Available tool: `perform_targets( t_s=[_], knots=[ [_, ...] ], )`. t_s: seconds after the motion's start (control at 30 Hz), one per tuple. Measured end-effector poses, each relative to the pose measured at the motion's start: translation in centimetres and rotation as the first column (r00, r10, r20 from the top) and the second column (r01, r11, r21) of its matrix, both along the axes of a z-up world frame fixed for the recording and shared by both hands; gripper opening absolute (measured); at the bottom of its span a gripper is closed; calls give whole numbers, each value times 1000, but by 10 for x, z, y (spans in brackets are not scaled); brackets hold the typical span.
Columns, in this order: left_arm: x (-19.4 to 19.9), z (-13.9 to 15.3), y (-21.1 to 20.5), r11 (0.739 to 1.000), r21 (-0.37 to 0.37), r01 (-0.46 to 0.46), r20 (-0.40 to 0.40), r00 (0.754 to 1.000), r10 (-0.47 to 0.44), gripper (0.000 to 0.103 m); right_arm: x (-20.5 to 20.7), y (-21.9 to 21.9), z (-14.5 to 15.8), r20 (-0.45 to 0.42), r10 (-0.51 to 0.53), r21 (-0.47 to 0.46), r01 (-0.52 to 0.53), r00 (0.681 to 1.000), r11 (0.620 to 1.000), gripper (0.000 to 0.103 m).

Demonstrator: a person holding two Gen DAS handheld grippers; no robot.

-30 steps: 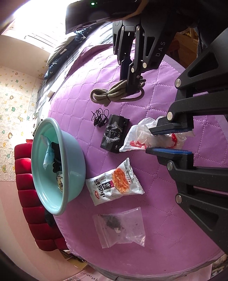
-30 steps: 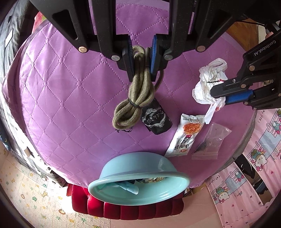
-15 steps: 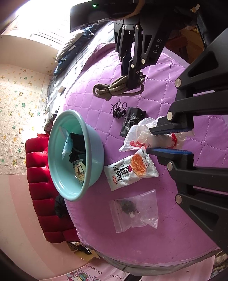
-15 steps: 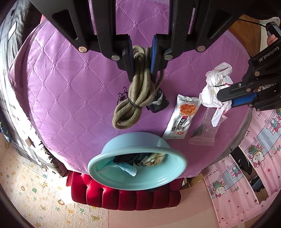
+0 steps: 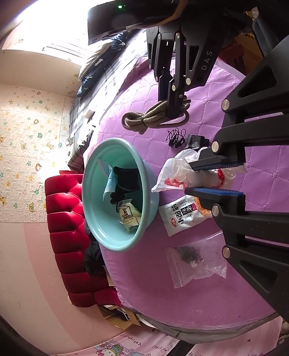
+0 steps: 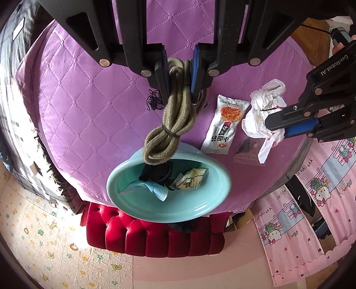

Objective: Organize soft objects
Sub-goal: 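Carry the rope and white bag over the teal basin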

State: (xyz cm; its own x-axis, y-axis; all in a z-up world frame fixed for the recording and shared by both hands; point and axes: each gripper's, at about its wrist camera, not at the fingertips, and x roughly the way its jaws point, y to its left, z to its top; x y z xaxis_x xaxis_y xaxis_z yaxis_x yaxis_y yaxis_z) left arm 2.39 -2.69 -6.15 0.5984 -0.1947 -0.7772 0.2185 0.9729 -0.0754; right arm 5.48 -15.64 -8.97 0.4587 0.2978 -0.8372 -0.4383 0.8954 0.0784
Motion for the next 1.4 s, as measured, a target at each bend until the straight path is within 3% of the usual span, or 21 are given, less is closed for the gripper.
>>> perform_targets(
  t_s=[0.8,1.4],
  knots=[
    [78,27,11,1000,-7,9,62,998,-9,16,86,26,45,56,-16,32,15,998,999,17],
    [150,11,22,1000,3,10,37,999,-10,16,168,48,26,-9,-48,31,49,999,998,17]
  ],
)
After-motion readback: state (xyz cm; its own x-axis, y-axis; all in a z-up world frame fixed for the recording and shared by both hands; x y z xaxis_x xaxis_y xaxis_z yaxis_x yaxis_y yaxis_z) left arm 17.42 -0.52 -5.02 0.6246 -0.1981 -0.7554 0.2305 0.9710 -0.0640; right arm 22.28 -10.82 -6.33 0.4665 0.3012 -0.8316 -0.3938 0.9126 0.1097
